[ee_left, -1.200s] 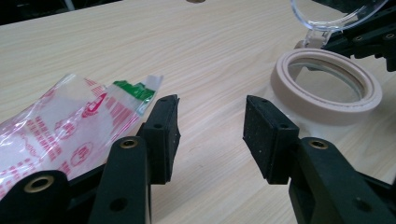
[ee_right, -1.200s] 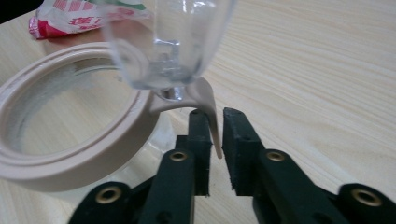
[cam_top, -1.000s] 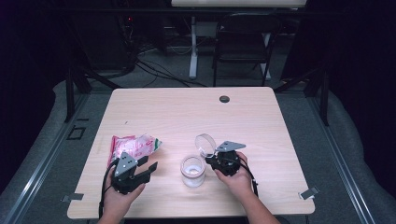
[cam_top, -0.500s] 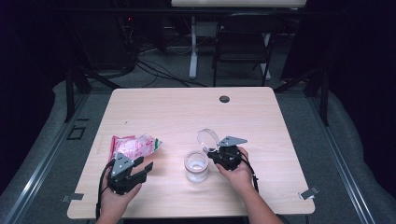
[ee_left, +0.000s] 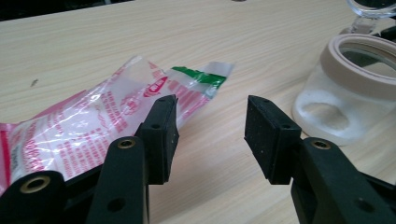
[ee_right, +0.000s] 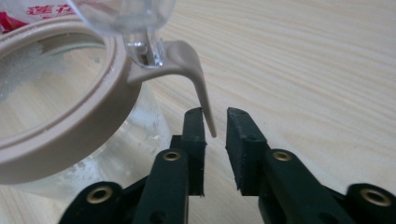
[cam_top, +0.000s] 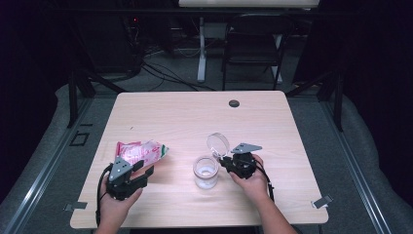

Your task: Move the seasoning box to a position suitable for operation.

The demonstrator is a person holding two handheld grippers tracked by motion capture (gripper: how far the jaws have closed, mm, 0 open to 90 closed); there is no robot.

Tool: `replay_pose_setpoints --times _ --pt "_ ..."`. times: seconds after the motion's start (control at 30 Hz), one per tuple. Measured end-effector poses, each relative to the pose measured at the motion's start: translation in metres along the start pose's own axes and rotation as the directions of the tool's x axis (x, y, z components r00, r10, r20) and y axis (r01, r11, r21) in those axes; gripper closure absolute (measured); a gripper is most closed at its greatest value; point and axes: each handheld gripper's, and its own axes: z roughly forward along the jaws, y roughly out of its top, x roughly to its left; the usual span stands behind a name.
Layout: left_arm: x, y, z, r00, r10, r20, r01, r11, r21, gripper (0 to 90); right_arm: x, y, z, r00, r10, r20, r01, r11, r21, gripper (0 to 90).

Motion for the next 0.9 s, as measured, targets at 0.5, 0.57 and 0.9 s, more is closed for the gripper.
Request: replay_pose_setpoints --times 0.5,0.57,0.9 --pt "0.039 -0.005 -0.014 0.9931 -0.086 -0.080 0.084 0.9962 -0.021 51.1 -0.004 -0.001 -0.003 0.9980 0.056 -0.029 -0.056 0.998 0.009 79.7" --pt "0.040 -0.005 -0.015 0.9924 -0.091 -0.083 0.089 0.9957 -0.024 51.0 -0.003 -0.001 -0.003 0.9970 0.059 -0.050 -0.059 0.998 -0.001 76.0" --pt "0.055 -0.009 -0.021 0.9836 -0.134 -0.121 0.130 0.9907 -0.040 51.0 0.002 0.002 0.008 0.9994 0.034 -0.003 -0.034 0.999 0.011 83.2"
